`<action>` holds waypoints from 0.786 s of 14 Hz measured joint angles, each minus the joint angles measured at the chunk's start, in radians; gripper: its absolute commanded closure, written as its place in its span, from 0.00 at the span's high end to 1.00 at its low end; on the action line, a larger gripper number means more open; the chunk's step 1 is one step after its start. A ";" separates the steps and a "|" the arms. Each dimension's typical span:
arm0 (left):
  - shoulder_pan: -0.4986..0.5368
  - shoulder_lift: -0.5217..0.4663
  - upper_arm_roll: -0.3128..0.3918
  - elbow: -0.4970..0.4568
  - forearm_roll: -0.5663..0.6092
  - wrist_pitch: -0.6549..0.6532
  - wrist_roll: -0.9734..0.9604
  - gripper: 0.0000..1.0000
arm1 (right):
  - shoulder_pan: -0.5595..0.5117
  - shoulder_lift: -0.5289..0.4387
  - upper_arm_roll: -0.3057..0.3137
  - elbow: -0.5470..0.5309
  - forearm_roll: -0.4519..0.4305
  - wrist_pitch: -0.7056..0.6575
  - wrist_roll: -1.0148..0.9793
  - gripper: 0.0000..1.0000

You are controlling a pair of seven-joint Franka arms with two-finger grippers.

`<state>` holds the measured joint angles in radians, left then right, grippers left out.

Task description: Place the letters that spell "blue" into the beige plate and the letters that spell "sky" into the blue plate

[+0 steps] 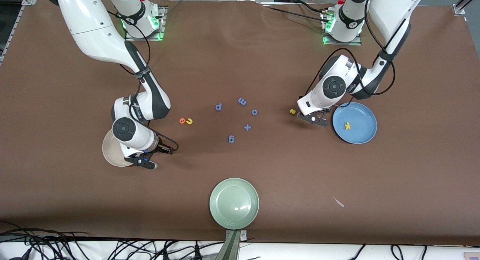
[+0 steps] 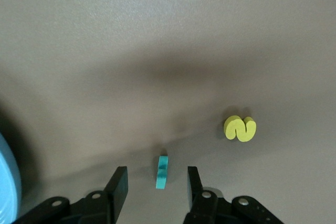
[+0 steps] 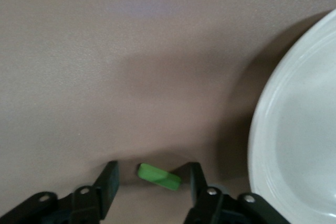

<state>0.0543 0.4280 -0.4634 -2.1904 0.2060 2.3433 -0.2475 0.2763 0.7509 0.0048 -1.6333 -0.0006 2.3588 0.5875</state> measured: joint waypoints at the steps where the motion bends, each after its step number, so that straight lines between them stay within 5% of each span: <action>1: 0.000 0.002 0.000 -0.001 0.000 0.000 0.000 0.53 | 0.000 0.000 0.000 0.000 0.000 0.000 0.000 0.54; 6: 0.000 0.014 0.000 -0.004 0.000 0.003 0.000 0.53 | 0.000 -0.001 0.001 0.000 0.000 0.001 -0.001 0.46; 11: 0.000 0.021 0.002 -0.005 0.000 0.003 0.000 0.40 | -0.001 -0.003 0.000 0.000 0.000 0.001 -0.005 0.35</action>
<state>0.0544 0.4489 -0.4613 -2.1952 0.2061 2.3460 -0.2471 0.2754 0.7475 0.0044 -1.6329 -0.0006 2.3596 0.5823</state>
